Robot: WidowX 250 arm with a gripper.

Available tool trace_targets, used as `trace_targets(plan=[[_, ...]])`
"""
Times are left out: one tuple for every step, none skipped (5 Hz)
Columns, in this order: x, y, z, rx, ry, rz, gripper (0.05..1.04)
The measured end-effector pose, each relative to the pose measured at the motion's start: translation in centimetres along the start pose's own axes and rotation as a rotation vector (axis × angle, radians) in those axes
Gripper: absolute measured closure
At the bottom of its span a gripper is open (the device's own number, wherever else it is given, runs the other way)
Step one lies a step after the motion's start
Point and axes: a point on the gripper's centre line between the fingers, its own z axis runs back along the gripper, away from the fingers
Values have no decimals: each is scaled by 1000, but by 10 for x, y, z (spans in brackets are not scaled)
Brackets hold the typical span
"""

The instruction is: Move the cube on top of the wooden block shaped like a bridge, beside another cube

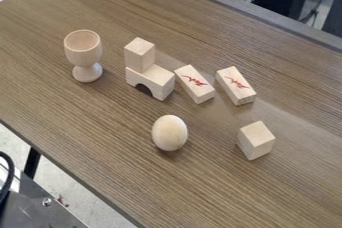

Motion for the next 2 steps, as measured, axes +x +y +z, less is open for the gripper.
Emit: trace_targets(plan=[[-4, 3, -8, 23, 17, -4, 85], [-22, 7, -18, 42, 73, -16, 85]])
